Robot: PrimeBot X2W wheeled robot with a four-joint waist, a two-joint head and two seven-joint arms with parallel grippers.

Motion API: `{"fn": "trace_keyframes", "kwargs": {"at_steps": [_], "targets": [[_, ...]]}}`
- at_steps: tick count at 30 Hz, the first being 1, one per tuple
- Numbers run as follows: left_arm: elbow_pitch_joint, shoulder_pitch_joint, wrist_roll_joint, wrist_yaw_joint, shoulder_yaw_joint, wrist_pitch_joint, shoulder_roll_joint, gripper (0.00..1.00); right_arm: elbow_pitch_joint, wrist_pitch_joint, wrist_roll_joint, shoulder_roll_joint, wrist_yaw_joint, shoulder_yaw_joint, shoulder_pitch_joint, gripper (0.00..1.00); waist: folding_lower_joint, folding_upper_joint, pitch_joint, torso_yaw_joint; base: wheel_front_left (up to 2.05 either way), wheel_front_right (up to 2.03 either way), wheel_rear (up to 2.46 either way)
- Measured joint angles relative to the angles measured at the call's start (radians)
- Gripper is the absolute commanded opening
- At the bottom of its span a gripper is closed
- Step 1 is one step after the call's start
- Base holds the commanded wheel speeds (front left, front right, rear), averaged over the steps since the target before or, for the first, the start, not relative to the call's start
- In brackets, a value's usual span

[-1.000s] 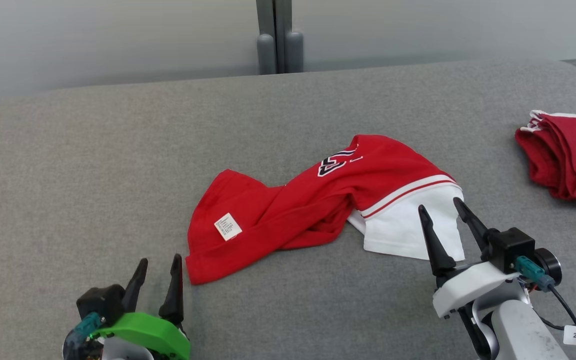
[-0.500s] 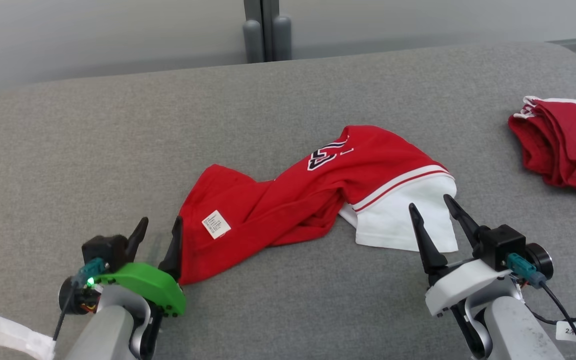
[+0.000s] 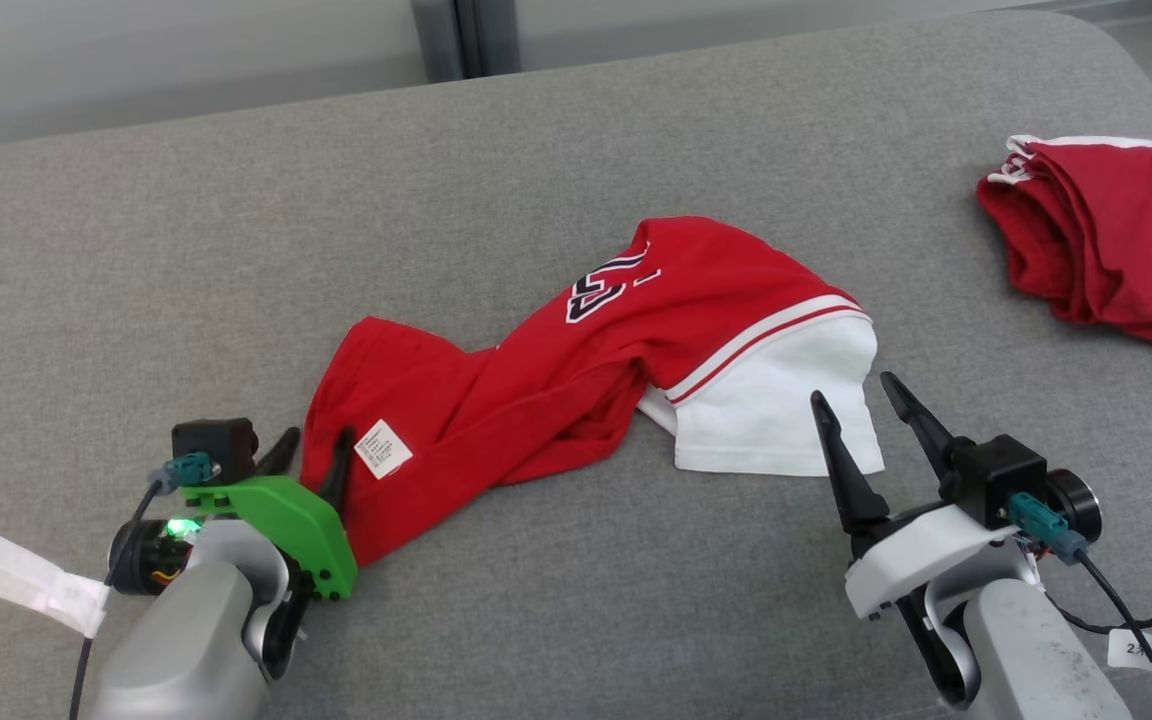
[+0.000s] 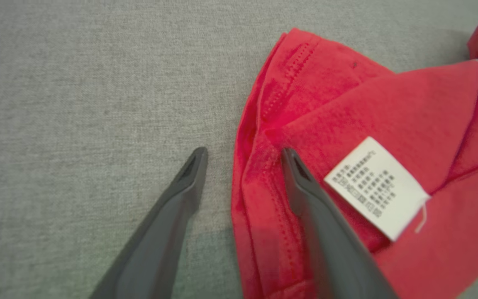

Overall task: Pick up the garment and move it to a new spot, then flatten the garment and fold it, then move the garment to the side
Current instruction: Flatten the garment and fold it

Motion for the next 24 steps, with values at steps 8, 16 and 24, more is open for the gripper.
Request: {"fn": "trace_keyframes", "kwargs": {"at_steps": [8,16,24], "targets": [[-0.071,-0.025,-0.072,0.0,-0.104,-0.059,0.022,0.0,0.013,0.0,0.004,0.0,0.0,-0.004,-0.001,1.0,0.0,0.0,-0.032,0.023,0.0,0.0,0.0],[-0.253,-0.056,-0.029,0.0,-0.06,-0.092,0.043,0.0,0.025,0.0,0.017,0.001,0.0,-0.025,0.034,1.0,0.0,0.0,-0.094,0.061,0.0,0.0,0.0],[-0.447,0.116,0.082,0.0,0.069,-0.096,0.023,0.0,0.025,0.0,0.021,0.001,0.0,-0.038,0.066,1.0,0.0,0.0,-0.149,0.107,0.0,0.0,0.0]]}}
